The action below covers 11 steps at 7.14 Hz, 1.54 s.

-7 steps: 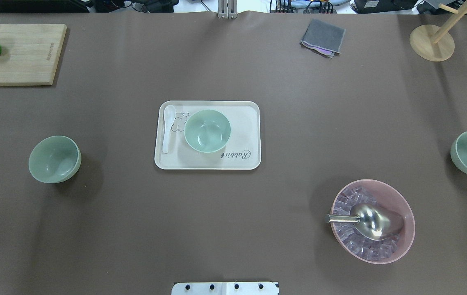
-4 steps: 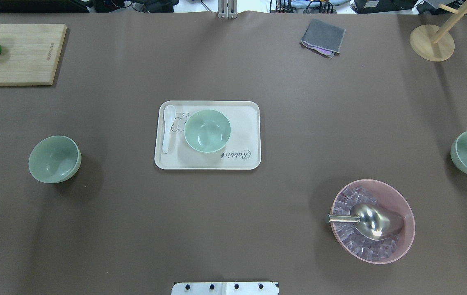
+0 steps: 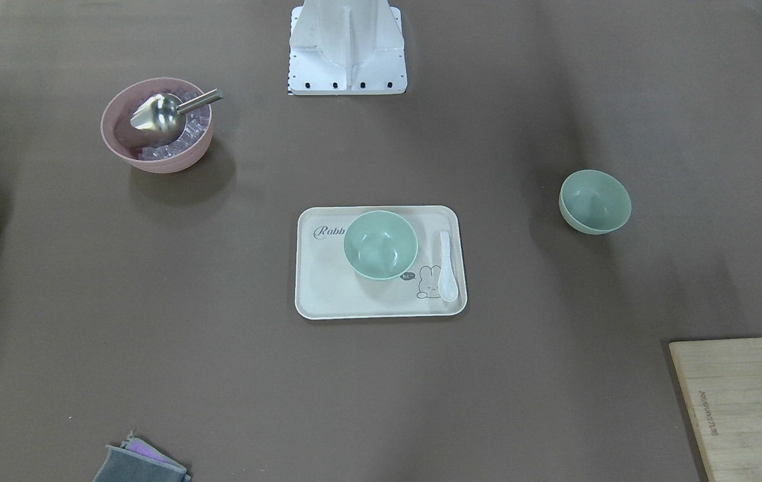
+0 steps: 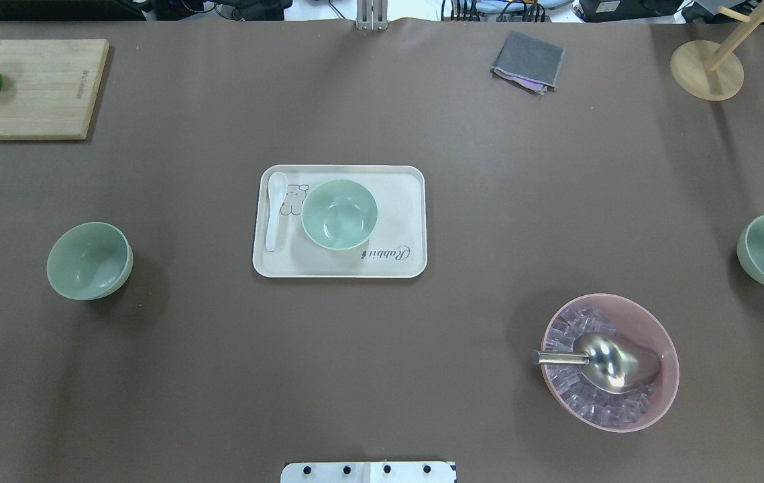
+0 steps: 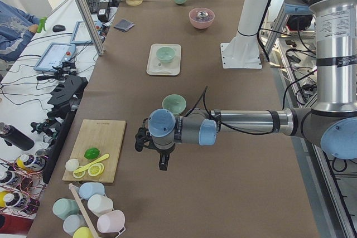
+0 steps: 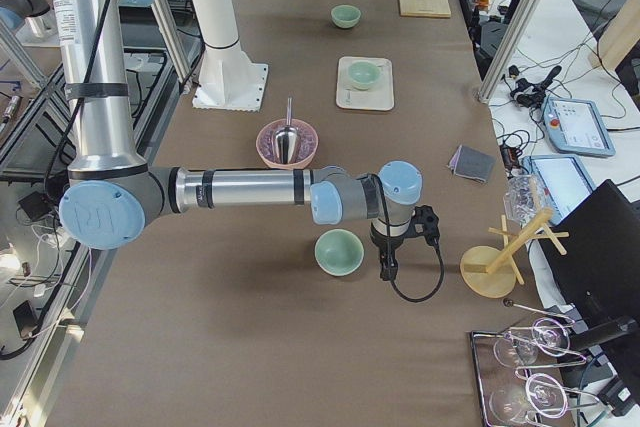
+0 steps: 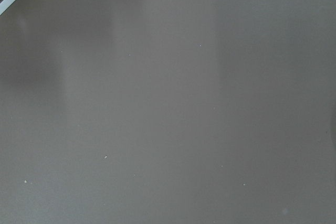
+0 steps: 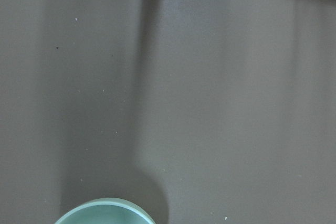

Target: Stack green bowls together

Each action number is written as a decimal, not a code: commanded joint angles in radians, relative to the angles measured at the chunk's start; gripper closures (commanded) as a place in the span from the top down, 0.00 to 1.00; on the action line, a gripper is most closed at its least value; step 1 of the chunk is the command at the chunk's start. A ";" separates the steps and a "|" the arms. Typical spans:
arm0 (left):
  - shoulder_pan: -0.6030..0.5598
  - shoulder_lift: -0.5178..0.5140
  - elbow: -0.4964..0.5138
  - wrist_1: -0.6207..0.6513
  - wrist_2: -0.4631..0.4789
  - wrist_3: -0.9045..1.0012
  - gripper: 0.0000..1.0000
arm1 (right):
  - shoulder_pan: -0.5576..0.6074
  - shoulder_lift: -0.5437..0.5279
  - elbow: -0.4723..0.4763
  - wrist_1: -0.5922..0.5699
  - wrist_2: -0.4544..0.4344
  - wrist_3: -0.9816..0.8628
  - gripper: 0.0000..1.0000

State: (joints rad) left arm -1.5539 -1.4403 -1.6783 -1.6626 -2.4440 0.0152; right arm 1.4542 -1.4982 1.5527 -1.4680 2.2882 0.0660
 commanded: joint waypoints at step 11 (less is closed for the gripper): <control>0.050 -0.006 -0.004 -0.242 -0.004 -0.284 0.98 | -0.064 -0.107 -0.006 0.182 0.043 0.087 1.00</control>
State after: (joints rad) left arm -1.5319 -1.4448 -1.6820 -1.8452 -2.4501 -0.1858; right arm 1.3951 -1.5469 1.5447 -1.3497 2.3308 0.1401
